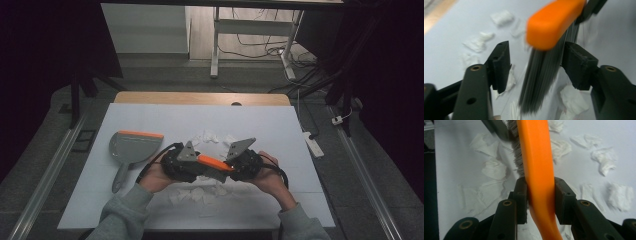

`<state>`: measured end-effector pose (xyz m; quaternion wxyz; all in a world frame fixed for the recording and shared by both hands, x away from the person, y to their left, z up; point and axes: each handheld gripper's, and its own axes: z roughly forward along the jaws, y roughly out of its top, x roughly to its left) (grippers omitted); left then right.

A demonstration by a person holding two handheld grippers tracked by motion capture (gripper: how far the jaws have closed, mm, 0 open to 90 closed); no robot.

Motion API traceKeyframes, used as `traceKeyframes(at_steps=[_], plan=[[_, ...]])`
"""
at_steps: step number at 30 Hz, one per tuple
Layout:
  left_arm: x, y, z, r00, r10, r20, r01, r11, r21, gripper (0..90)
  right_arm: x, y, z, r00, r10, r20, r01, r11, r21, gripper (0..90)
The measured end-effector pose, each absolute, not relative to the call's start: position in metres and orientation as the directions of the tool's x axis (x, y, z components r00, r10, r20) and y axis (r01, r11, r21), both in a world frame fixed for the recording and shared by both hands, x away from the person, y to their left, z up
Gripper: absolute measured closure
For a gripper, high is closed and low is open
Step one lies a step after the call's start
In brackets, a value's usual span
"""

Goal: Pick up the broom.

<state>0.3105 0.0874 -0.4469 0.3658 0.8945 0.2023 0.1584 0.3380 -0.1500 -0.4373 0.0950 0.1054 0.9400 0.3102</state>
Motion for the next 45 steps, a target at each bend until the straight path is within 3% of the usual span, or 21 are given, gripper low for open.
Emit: traceKeyframes(at_steps=[4,14,19,24,45], plan=[[0.306,0.107,-0.439,0.828,0.547,0.123,0.275,-0.587,0.762,34.1,0.34,-0.153,-0.436,-0.948,0.296,-0.117,0.163,0.768,0.62,67.3],[0.272,0.176,-0.449,0.697,0.709,0.103,0.369,-0.479,0.797,34.3,0.349,-0.168,-0.432,-0.911,0.404,-0.089,0.244,0.698,0.673,67.7],[0.261,0.201,-0.463,0.63,0.769,0.105,0.439,-0.464,0.769,34.2,0.353,-0.176,-0.431,-0.888,0.454,-0.076,0.278,0.662,0.696,67.7],[0.252,0.227,-0.483,0.577,0.815,0.047,0.517,-0.409,0.752,33.0,0.358,-0.185,-0.432,-0.859,0.506,-0.077,0.31,0.634,0.708,67.7],[0.249,0.244,-0.495,0.536,0.844,0.023,0.537,-0.361,0.762,30.9,0.375,-0.212,-0.439,-0.777,0.622,-0.093,0.389,0.592,0.706,67.7]])
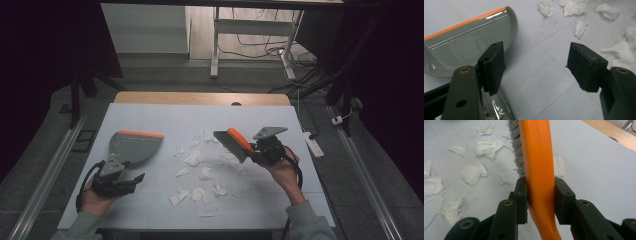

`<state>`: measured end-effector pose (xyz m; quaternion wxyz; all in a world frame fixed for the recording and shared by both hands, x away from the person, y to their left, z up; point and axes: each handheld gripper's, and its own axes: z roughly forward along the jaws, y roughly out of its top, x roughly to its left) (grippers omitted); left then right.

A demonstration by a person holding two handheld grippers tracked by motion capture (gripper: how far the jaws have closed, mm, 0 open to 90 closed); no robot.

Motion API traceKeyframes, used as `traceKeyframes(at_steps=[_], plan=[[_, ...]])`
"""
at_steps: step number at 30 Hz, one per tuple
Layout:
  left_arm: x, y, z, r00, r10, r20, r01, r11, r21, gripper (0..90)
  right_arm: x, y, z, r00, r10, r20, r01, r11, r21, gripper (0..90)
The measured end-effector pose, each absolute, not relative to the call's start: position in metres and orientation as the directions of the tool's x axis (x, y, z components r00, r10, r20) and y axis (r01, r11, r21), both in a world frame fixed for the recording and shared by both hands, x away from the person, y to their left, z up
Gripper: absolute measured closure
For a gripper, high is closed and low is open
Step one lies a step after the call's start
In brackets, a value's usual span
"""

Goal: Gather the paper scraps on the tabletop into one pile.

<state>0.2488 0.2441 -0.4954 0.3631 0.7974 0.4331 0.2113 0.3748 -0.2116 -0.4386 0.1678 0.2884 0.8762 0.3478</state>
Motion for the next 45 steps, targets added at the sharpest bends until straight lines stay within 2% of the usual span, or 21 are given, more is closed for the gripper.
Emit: traceKeyframes(at_steps=[10,15,22,27,32,38,45], plan=[[0.253,0.244,-0.497,0.554,0.833,0.012,0.53,-0.364,0.766,30.3,0.387,-0.215,-0.436,-0.769,0.632,-0.097,0.398,0.592,0.701,67.7],[0.257,0.245,-0.498,0.564,0.826,-0.003,0.531,-0.36,0.767,30.2,0.406,-0.22,-0.435,-0.729,0.679,-0.084,0.437,0.556,0.707,67.8],[0.258,0.244,-0.5,0.586,0.81,0.001,0.522,-0.378,0.765,29.9,0.457,-0.207,-0.431,-0.686,0.711,-0.152,0.514,0.622,0.591,67.9],[0.257,0.246,-0.502,0.59,0.807,-0.008,0.521,-0.374,0.767,29.7,0.478,-0.194,-0.436,-0.675,0.713,-0.191,0.547,0.657,0.519,67.9],[0.256,0.248,-0.505,0.59,0.807,-0.016,0.524,-0.367,0.769,29.7,0.501,-0.176,-0.447,-0.68,0.692,-0.244,0.576,0.71,0.405,67.9],[0.255,0.25,-0.506,0.579,0.815,-0.016,0.522,-0.356,0.775,29.8,0.505,-0.165,-0.451,-0.703,0.668,-0.244,0.57,0.735,0.369,67.9],[0.254,0.25,-0.506,0.573,0.82,-0.016,0.525,-0.352,0.775,29.9,0.484,-0.15,-0.452,-0.774,0.589,-0.232,0.503,0.795,0.34,67.8]])
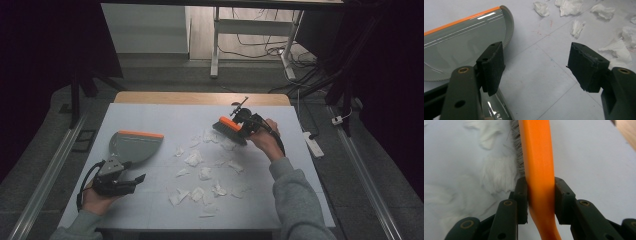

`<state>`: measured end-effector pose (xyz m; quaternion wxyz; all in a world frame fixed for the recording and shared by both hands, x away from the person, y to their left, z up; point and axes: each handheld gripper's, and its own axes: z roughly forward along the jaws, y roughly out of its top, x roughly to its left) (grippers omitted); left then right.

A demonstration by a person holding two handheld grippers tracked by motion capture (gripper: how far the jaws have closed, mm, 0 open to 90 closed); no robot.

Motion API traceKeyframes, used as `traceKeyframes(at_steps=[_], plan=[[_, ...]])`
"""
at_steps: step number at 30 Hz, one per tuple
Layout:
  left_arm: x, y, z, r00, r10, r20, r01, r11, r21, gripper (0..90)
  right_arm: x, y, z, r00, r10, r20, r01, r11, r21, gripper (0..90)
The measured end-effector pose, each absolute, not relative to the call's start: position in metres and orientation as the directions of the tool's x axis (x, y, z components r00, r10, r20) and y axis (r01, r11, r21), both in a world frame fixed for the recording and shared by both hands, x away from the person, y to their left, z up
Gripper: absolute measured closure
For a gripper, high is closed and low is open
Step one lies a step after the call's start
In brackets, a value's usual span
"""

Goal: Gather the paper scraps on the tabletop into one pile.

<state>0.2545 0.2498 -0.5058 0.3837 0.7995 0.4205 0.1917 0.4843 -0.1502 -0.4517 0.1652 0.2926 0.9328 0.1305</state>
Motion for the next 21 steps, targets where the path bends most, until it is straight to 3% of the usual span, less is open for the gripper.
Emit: traceKeyframes(at_steps=[9,12,21], plan=[[0.255,0.248,-0.506,0.574,0.818,-0.015,0.531,-0.359,0.768,30.2,0.434,-0.154,-0.444,-0.836,0.509,-0.203,0.395,0.816,0.422,67.9],[0.255,0.248,-0.506,0.573,0.82,-0.016,0.532,-0.357,0.768,30.2,0.435,-0.159,-0.434,-0.822,0.533,-0.202,0.392,0.786,0.478,67.9],[0.254,0.248,-0.507,0.569,0.822,-0.019,0.534,-0.351,0.769,30.4,0.47,-0.148,-0.428,-0.776,0.584,-0.239,0.42,0.76,0.496,67.9]])
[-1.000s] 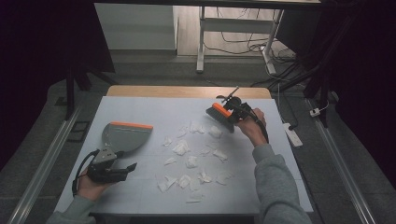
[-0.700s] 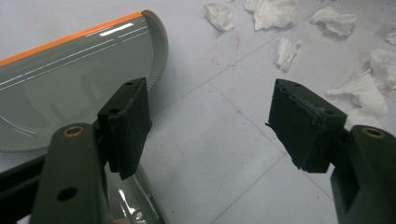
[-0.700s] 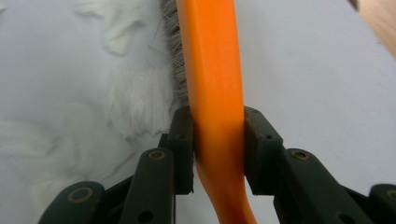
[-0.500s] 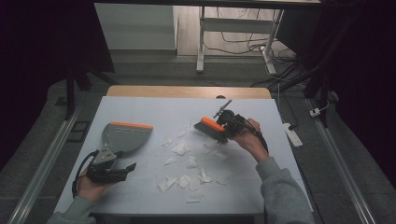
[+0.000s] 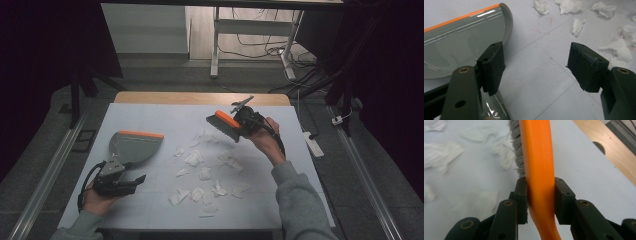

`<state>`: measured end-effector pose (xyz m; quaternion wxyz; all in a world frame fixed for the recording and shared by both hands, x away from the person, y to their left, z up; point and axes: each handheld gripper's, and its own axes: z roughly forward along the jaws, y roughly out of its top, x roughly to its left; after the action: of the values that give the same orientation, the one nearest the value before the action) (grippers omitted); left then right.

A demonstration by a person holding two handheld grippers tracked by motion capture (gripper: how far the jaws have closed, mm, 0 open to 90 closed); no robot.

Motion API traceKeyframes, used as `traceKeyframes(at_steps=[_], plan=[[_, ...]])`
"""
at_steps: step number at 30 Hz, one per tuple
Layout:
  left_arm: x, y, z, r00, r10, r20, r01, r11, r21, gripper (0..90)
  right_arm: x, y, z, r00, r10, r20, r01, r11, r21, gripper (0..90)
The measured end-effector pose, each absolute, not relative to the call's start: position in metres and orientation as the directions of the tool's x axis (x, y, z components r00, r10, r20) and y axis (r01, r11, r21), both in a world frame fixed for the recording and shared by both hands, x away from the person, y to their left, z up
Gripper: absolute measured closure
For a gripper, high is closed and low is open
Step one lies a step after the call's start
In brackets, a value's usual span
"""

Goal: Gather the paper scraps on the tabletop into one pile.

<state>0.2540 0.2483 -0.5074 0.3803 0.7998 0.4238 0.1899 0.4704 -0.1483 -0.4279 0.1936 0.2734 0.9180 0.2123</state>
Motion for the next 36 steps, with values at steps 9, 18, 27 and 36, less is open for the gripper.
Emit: traceKeyframes(at_steps=[9,18,27,36], plan=[[0.254,0.25,-0.508,0.569,0.822,-0.023,0.532,-0.347,0.772,30.4,0.512,-0.107,-0.447,-0.776,0.543,-0.322,0.407,0.82,0.401,68.0],[0.253,0.251,-0.507,0.571,0.821,-0.026,0.525,-0.341,0.78,30.4,0.505,-0.082,-0.458,-0.834,0.426,-0.352,0.325,0.893,0.311,68.1],[0.251,0.25,-0.507,0.586,0.81,-0.018,0.508,-0.35,0.787,30.4,0.46,-0.085,-0.46,-0.878,0.326,-0.351,0.219,0.925,0.31,68.0],[0.251,0.249,-0.507,0.575,0.818,-0.014,0.516,-0.349,0.783,30.4,0.423,-0.109,-0.446,-0.898,0.319,-0.301,0.186,0.898,0.398,68.0]])
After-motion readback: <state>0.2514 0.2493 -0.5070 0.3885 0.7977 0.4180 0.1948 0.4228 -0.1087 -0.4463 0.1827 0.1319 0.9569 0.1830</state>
